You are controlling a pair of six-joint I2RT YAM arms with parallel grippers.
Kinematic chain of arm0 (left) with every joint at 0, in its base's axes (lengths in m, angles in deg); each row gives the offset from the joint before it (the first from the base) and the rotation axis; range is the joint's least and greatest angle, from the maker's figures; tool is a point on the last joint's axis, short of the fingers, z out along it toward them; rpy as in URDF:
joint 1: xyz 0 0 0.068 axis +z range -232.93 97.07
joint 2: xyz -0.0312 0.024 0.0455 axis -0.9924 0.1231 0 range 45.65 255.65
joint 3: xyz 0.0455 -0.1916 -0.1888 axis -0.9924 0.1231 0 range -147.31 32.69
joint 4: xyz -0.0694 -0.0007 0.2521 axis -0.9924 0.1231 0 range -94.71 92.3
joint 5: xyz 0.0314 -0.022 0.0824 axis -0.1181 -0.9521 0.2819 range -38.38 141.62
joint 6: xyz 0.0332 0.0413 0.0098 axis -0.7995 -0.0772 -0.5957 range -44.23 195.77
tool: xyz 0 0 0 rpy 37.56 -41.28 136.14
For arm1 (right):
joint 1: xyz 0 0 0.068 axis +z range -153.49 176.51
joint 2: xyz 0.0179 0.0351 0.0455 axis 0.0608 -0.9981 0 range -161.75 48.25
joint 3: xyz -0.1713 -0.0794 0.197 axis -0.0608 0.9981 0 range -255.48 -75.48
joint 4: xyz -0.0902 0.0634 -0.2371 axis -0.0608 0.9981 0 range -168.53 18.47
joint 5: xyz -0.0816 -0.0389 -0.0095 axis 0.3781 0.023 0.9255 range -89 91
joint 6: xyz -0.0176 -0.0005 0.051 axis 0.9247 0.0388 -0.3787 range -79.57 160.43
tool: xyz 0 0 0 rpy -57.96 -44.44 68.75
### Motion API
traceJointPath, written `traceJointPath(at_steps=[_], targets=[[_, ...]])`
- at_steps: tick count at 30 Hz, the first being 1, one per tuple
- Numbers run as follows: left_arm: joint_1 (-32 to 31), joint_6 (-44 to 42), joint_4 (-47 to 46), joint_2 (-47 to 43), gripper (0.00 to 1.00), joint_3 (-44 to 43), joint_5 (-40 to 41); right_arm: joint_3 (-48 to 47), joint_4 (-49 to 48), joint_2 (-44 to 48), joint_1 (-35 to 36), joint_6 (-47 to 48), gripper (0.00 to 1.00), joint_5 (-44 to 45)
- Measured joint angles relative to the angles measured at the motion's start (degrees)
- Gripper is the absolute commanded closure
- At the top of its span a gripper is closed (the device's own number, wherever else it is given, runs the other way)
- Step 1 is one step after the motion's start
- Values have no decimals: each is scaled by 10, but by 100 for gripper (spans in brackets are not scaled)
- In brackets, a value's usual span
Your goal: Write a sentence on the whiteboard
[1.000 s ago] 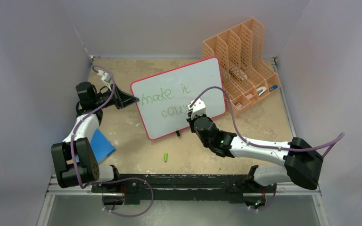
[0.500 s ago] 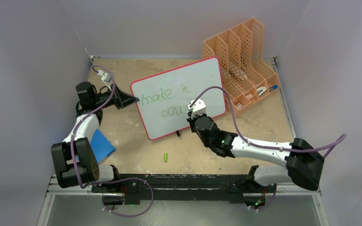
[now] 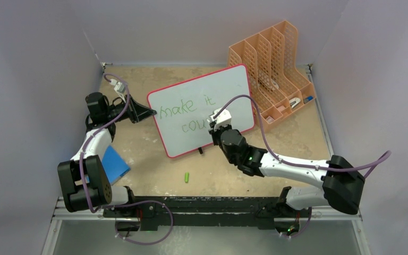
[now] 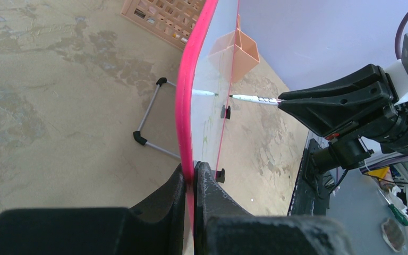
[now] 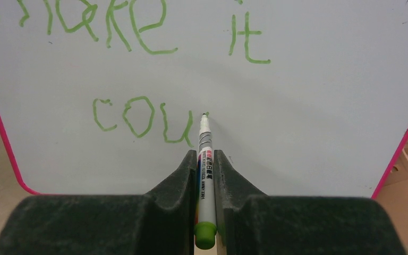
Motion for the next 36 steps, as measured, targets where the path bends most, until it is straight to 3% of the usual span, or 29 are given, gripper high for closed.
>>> traceJointPath(at_steps=[36], targets=[[0, 0, 0, 0, 100, 0, 0, -1, 2, -19, -4, 5, 100, -2]])
